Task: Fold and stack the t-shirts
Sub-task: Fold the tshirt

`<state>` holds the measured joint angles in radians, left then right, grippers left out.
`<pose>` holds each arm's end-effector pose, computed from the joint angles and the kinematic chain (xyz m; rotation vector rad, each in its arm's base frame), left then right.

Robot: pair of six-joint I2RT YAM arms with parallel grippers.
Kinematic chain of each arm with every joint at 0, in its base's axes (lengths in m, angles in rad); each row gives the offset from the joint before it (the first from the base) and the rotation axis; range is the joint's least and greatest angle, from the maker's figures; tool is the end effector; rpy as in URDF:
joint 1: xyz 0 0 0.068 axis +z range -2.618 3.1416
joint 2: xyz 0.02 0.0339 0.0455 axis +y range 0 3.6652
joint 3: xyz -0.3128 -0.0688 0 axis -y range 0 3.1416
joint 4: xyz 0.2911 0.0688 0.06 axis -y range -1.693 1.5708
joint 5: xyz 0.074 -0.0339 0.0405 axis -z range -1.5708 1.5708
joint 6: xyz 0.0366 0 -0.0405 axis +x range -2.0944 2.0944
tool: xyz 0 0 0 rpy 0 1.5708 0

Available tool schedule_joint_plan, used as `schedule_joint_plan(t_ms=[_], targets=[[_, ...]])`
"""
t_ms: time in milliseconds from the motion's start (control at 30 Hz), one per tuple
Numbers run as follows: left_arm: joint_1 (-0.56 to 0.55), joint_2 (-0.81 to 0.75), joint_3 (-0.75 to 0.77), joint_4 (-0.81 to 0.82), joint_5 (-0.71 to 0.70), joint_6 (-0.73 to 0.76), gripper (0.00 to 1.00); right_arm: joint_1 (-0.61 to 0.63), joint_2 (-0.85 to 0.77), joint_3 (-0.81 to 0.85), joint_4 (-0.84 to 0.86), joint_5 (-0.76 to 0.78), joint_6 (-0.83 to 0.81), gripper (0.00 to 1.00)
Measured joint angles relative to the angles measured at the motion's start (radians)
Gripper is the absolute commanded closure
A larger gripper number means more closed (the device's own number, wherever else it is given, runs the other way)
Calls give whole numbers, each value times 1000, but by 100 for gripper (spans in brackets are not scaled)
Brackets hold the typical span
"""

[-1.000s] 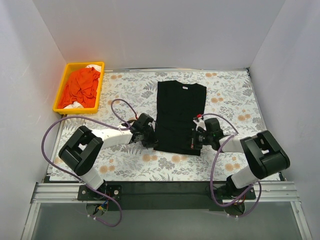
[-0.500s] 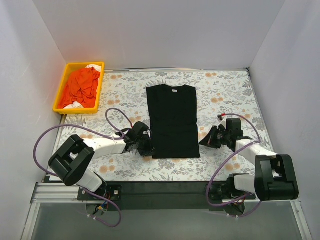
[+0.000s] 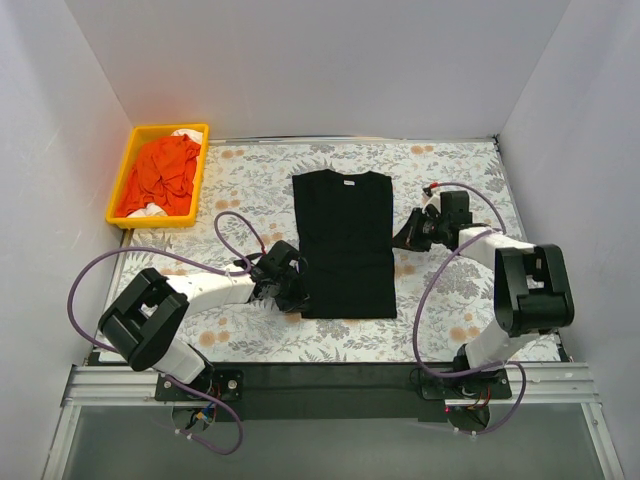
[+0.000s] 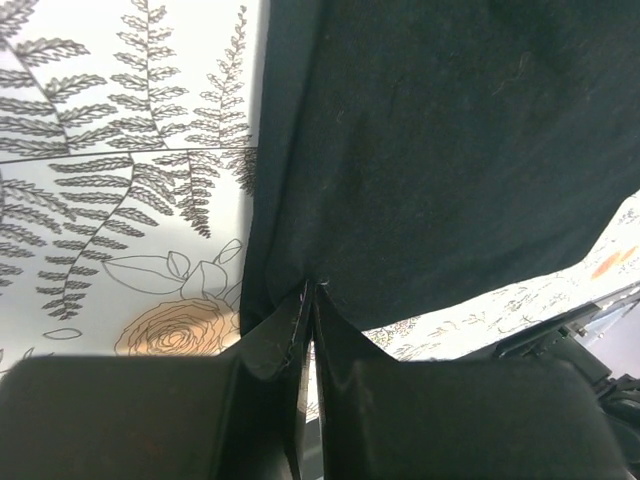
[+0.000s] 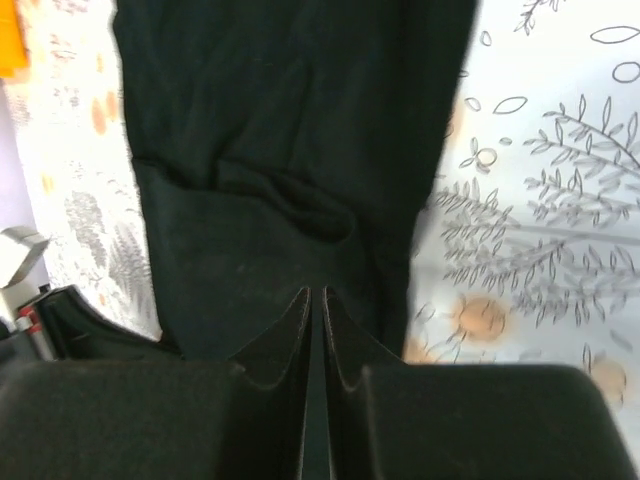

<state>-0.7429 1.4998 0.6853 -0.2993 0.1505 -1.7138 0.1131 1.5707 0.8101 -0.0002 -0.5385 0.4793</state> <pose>0.2098 -0.2001 0.1561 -1.3704 2.7119 -0.7424 0.3442 0.0580 0.1964 0.1553 2.3727 0.9187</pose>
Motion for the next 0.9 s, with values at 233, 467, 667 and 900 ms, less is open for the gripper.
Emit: schedule_joint_plan(t_ms=[233, 467, 667, 900], targets=[[-1, -5, 17, -44, -31, 15, 91, 9, 183, 72, 10, 14, -12, 87], [-1, -20, 54, -144, -108, 49, 90, 9, 196, 100, -31, 73, -42, 85], [-1, -111, 88, -273, -220, 115, 84, 37, 32, 111, -214, 174, -114, 60], [-1, -172, 103, -365, -270, 142, 48, 261, -209, 68, -416, 388, -79, 44]])
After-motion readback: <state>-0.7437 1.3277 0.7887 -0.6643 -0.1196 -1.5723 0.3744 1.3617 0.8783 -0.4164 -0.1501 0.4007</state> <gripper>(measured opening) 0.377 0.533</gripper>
